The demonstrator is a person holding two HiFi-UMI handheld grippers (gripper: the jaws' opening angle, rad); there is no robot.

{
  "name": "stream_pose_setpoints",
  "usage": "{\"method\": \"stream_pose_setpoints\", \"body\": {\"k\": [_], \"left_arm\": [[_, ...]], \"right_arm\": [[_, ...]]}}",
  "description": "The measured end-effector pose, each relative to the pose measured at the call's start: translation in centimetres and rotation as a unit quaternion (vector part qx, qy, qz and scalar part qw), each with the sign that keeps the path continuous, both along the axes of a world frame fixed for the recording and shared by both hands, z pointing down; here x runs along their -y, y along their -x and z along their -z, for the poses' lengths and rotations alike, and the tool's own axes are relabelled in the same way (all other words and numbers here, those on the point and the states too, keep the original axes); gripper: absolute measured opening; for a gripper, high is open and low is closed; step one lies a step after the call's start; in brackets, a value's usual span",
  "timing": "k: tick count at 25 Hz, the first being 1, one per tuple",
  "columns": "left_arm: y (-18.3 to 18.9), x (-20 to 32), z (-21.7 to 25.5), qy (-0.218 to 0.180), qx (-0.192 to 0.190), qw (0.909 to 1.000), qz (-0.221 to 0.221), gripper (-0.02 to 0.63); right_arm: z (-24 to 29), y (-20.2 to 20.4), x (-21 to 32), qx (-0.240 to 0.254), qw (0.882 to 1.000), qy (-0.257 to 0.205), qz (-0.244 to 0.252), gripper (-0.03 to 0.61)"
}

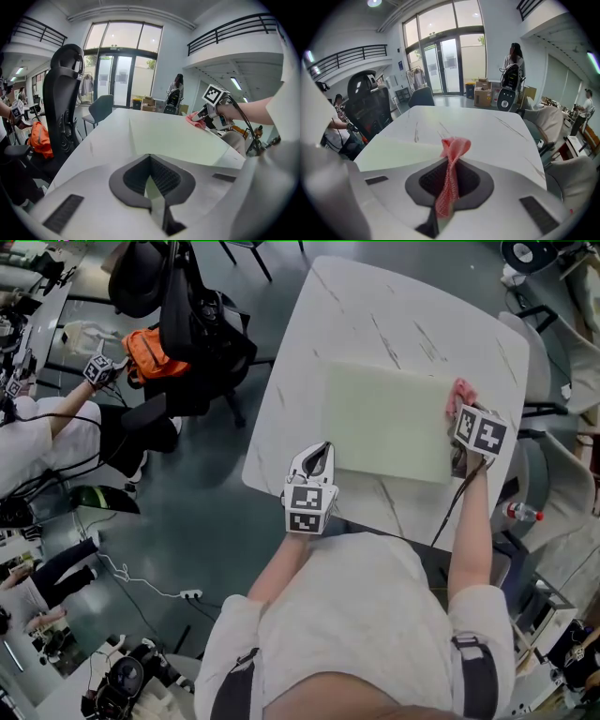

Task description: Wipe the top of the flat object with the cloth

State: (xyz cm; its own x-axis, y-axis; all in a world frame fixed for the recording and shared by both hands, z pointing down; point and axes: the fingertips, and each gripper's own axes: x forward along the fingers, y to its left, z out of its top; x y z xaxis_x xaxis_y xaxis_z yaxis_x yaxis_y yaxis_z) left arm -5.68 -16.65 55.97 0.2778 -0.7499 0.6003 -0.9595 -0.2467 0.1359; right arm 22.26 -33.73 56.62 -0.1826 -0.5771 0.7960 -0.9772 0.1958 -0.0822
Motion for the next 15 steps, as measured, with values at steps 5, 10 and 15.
{"method": "stream_pose_setpoints", "body": {"k": [5,10,15], "left_arm": [[0.0,0.0,-0.2,-0.001,-0.002,1.0,0.002,0.012],[0.0,-0.1,0.1,-0.003,-0.006,1.0,0.004,0.012],[-0.2,-0.2,0.1,-0.007,-0.004,1.0,0.0,0.012]], "right_arm": [[-0.1,-0.1,-0.4,0.008,1.0,0.0,-0.003,0.029],[0.1,-0.1,-1.5,0.013,1.0,0.001,-0.004,0.029],[0.0,-0.1,-3.0,0.02,1.0,0.002,-0.005,0.029]]}}
